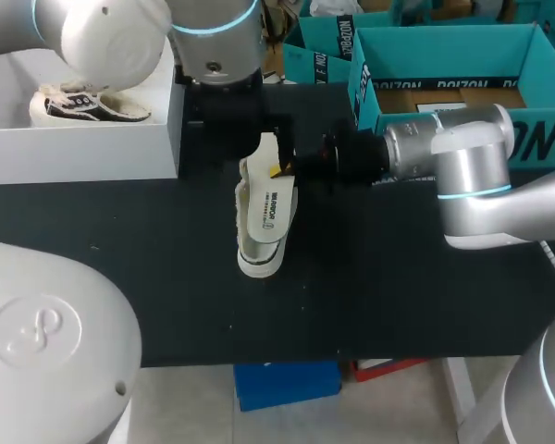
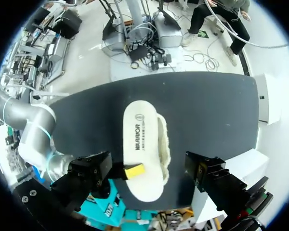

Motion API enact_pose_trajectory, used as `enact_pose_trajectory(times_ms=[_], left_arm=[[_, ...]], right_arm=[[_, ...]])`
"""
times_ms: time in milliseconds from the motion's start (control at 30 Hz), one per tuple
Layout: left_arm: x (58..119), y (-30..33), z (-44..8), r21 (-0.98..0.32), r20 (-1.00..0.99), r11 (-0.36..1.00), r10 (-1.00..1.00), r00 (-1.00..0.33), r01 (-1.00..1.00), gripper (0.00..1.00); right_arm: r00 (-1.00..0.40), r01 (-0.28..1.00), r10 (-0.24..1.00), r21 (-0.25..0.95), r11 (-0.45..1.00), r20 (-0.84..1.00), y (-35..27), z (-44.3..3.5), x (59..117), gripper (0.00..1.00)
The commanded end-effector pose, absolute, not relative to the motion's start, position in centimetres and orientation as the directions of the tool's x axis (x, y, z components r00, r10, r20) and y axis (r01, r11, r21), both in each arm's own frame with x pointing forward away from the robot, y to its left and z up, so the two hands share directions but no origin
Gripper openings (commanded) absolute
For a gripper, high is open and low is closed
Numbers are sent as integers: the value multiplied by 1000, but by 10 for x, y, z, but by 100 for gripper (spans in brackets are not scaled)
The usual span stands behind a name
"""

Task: Take the shoe out of the shoebox, open the shoe tongue, remove and reinsert the insole, then place the shoe into the shoebox

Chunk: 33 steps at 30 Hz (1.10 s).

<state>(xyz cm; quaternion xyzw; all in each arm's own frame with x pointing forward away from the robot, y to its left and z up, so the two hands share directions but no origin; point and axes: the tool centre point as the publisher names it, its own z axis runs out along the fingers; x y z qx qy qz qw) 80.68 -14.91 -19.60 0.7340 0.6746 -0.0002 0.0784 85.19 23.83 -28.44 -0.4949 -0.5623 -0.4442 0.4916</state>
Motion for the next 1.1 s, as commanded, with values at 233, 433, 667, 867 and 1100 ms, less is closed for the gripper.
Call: enact_pose_trajectory(times_ms=[233,433,667,867,1100], left_arm=[[804,-168,-207,111,92,-28,996,18,993,100],[802,-169,-211,113,74,-9,997,0,994,100],[808,-169,-216,110,45,-3,999,-2,994,100],[825,-171,-220,104,37,-23,999,20,994,100],[858,-167,-215,118,44,-18,999,13,993,100]], right_arm=[[-26,993,122,12,114,992,239,-285,852,0],[-26,993,122,12,114,992,239,-285,852,0],[-26,993,122,12,114,992,239,-285,852,0],[-26,993,122,12,114,992,239,-285,852,0],[-26,993,122,12,114,992,239,-285,852,0]])
